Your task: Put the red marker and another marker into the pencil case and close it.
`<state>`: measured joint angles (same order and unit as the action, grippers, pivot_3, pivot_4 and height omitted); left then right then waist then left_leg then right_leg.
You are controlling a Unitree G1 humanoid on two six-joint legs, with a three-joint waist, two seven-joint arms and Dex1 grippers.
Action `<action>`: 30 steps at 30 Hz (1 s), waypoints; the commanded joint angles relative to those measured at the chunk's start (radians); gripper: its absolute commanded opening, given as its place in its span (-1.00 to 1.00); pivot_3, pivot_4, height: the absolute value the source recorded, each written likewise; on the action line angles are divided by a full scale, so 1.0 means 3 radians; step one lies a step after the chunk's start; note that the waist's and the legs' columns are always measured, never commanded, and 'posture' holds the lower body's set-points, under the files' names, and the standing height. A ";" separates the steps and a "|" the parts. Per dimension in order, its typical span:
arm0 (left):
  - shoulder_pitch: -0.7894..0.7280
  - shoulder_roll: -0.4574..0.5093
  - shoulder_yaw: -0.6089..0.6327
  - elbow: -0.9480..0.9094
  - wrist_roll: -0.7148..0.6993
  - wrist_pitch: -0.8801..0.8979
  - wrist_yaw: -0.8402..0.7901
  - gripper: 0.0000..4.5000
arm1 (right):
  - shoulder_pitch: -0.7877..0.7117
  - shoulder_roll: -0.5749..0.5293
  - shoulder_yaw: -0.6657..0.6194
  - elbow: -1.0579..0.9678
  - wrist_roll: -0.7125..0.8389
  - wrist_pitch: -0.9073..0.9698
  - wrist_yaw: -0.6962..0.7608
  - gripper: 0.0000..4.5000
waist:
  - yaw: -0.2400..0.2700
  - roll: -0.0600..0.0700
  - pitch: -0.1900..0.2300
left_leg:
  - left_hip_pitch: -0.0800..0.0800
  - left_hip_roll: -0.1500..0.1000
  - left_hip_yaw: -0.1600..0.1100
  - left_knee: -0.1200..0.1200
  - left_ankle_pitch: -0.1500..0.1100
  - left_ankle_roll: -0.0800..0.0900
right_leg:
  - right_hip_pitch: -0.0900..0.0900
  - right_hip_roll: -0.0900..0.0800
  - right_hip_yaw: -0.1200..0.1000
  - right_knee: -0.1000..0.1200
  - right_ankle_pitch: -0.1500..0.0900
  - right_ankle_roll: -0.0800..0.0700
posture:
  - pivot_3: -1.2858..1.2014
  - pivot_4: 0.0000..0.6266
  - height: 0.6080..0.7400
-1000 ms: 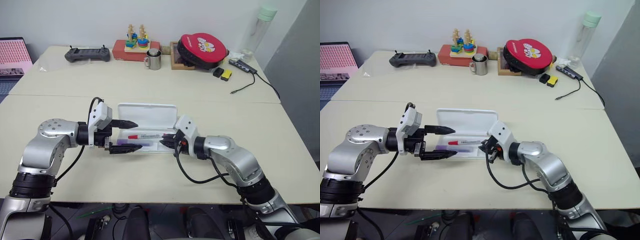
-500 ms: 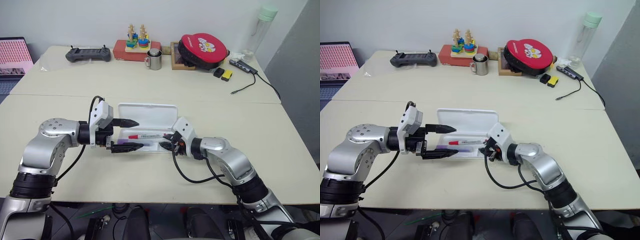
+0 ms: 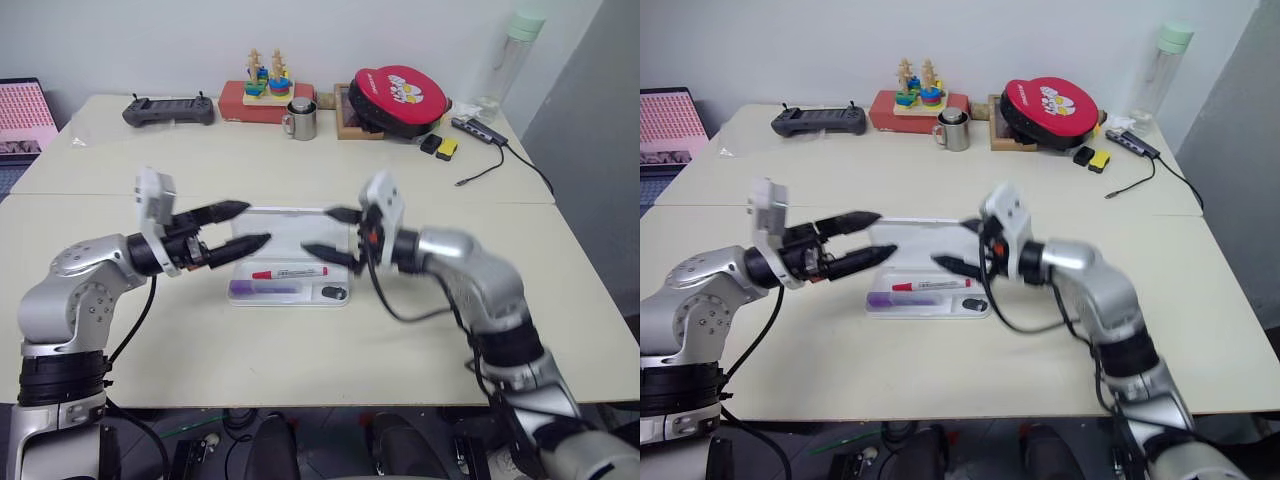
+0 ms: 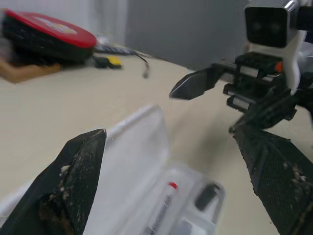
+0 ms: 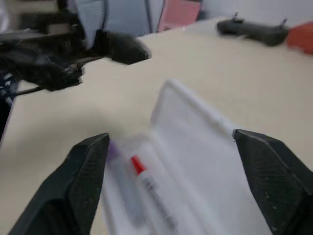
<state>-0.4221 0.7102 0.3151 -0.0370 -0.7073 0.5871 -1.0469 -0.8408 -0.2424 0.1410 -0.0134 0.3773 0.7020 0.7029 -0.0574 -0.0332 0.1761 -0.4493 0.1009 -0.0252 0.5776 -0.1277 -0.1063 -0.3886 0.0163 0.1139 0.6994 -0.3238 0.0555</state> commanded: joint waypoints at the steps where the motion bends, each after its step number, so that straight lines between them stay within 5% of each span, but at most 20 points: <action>1: -0.0067 -0.0016 0.0284 -0.0027 -0.0157 -0.0023 0.0201 1.00 | -0.0451 0.0005 -0.0070 0.0754 -0.0210 -0.0361 -0.0040 0.48 | 0.0001 -0.0001 -0.0001 | 0.0001 0.0000 0.0000 -0.0001 0.0000 0.0000 | 0.0002 0.0000 0.0000 -0.0001 0.0000 0.0000 | 0.03 -0.52 1.00; 8: 0.0086 -0.0010 0.0511 -0.0179 -0.0430 0.0101 0.0297 1.00 | -0.1194 0.0108 0.0242 0.2506 -0.0934 -0.1162 -0.0160 -0.26 | 0.0000 -0.0001 0.0000 | -0.0004 -0.0003 0.0004 -0.0007 -0.0001 0.0000 | -0.0005 -0.0002 0.0003 -0.0006 0.0001 -0.0002 | 0.03 -0.52 1.00; 15: 0.0351 0.0118 0.0567 -0.0257 -0.0434 0.0083 0.0229 1.00 | -0.1218 0.0209 0.0340 0.2788 -0.1079 -0.1364 0.0275 -0.95 | -0.0002 0.0000 0.0001 | -0.0004 -0.0002 0.0004 -0.0014 -0.0002 -0.0001 | -0.0005 -0.0002 0.0000 -0.0006 -0.0002 -0.0006 | 0.03 -0.52 1.00; 24: 0.0454 0.0285 0.0467 -0.0238 -0.0391 0.0054 0.0069 1.00 | -0.0789 0.0074 0.0532 0.1713 -0.0996 -0.1088 0.1025 -1.00 | 0.0007 0.0002 0.0002 | -0.0004 -0.0001 0.0000 -0.0012 -0.0001 -0.0002 | -0.0003 -0.0002 -0.0005 -0.0004 -0.0002 -0.0005 | 0.03 -0.52 1.00; 30: 0.0746 0.0527 0.0110 -0.0388 -0.0100 -0.0028 -0.0258 1.00 | -0.0313 -0.0019 0.0801 0.0946 -0.1106 -0.0854 0.1120 -1.00 | 0.0003 0.0002 0.0002 | -0.0003 -0.0001 0.0001 -0.0013 -0.0002 -0.0002 | -0.0004 -0.0002 -0.0004 -0.0004 -0.0002 -0.0006 | 0.03 -0.52 1.00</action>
<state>-0.2169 0.8355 0.3793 -0.1216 -0.7830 0.6032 -1.0937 -0.9624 -0.2405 0.3490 0.3619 0.0563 0.4297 1.0294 -0.0565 -0.0327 0.1767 -0.4503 0.1007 -0.0250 0.5734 -0.1282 -0.1070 -0.3898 0.0157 0.1125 0.6980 -0.3246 0.0537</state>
